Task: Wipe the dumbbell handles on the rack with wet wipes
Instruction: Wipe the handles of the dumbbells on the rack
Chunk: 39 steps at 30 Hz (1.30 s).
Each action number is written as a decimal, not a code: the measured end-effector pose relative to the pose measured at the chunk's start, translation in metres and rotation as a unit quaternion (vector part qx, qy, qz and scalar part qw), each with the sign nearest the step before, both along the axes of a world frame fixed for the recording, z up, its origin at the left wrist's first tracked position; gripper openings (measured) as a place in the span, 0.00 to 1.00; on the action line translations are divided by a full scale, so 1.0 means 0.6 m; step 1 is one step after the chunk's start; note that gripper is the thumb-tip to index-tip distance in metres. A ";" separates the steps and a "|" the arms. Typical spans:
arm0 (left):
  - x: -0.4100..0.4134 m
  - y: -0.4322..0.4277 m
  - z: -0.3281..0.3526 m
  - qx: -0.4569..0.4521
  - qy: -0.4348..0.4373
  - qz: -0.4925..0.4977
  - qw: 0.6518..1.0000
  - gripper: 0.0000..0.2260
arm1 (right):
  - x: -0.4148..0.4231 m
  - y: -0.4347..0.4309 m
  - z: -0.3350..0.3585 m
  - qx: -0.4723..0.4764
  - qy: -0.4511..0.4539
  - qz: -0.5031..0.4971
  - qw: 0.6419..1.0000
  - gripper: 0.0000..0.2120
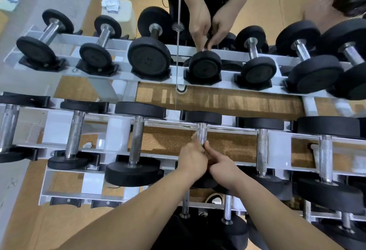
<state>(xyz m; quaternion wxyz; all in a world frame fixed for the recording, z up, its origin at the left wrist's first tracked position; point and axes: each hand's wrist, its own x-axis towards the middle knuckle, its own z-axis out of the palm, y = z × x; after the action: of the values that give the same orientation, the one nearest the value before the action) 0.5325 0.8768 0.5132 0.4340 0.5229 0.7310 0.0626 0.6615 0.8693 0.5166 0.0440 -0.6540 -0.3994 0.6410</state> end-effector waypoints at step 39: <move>-0.064 -0.033 0.105 -0.097 -0.307 0.199 0.926 0.10 | 0.025 -0.016 0.056 -0.069 0.154 -0.259 0.951 0.30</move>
<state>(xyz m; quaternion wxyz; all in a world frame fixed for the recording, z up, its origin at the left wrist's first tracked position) 0.4943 0.8571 0.5762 0.6644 0.2776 0.6532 0.2342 0.6765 0.8599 0.5504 0.2243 -0.6295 -0.1595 0.7266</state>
